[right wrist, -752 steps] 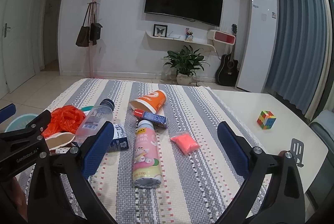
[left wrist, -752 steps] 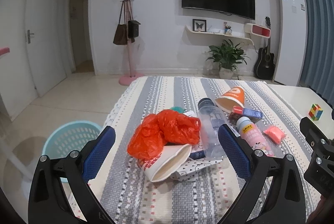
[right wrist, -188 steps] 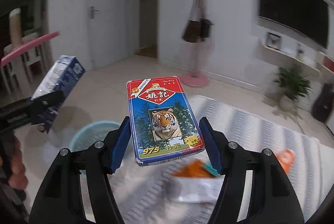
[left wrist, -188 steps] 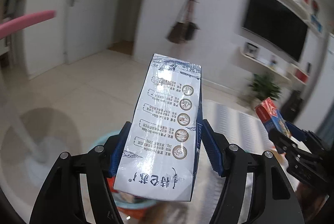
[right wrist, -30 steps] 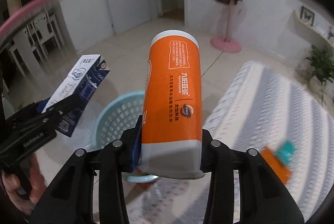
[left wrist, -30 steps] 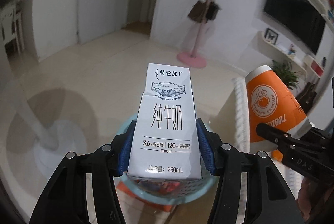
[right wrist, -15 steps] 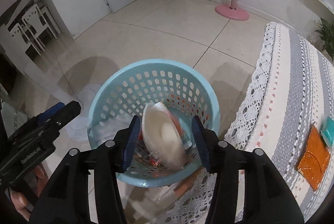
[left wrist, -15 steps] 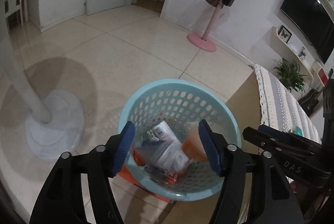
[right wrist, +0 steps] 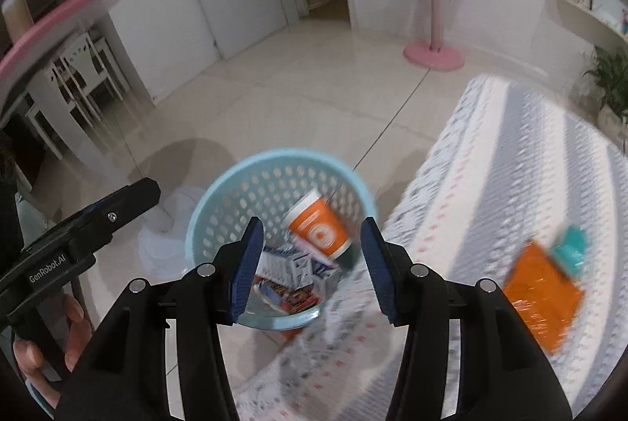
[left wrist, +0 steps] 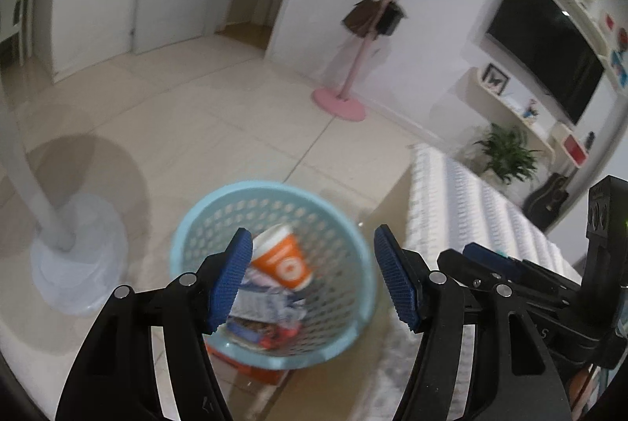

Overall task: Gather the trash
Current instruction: 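Open both tools to drop the carton and cup into the basket, then grasp the orange snack bag with the left tool while the right tool grasps the teal packet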

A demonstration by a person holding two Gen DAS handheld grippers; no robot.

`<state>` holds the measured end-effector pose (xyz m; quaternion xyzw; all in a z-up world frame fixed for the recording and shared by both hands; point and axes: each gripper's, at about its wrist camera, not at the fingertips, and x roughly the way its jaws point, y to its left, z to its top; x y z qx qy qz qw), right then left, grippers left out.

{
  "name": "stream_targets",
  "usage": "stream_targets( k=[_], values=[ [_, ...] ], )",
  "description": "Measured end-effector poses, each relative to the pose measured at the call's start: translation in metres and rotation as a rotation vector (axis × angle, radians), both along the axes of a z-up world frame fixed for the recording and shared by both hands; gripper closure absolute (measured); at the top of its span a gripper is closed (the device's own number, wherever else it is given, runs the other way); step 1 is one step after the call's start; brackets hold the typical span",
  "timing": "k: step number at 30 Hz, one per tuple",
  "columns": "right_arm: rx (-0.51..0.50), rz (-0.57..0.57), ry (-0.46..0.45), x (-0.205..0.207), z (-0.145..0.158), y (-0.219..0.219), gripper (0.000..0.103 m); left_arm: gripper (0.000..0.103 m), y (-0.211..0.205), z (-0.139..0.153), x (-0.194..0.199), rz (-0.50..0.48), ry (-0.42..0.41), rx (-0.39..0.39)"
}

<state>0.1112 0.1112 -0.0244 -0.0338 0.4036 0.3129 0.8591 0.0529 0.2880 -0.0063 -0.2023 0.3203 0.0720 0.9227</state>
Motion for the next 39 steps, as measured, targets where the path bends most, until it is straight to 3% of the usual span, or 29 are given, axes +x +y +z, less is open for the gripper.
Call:
stream_targets(
  k=[4, 9, 13, 18, 23, 27, 34, 39],
  values=[
    [0.029, -0.047, -0.071, 0.0, 0.028, -0.046, 0.055, 0.04, -0.035, 0.022, 0.006, -0.056, -0.043, -0.001],
    [0.029, -0.138, -0.106, 0.013, 0.039, -0.107, 0.055, 0.04, -0.086, 0.032, 0.019, -0.149, -0.067, -0.002],
    [0.02, -0.241, -0.092, 0.033, 0.027, -0.157, 0.055, 0.04, -0.126, 0.027, 0.034, -0.212, -0.053, 0.01],
    [0.009, -0.335, -0.023, 0.059, -0.005, -0.201, 0.055, 0.04, -0.168, 0.003, 0.061, -0.266, 0.023, 0.007],
    [0.012, -0.397, 0.117, 0.083, -0.046, -0.216, 0.055, 0.042, -0.195, -0.036, 0.08, -0.295, 0.123, -0.018],
    [0.051, -0.421, 0.231, 0.098, -0.071, -0.218, 0.052, 0.042, -0.197, -0.058, 0.079, -0.292, 0.154, -0.05],
    [0.051, -0.417, 0.295, 0.112, -0.09, -0.199, 0.048, 0.042, -0.202, -0.08, 0.079, -0.301, 0.206, -0.067],
    [-0.01, -0.366, 0.266, 0.113, -0.091, -0.197, 0.064, 0.042, -0.205, -0.084, 0.078, -0.321, 0.215, -0.072]
  ],
)
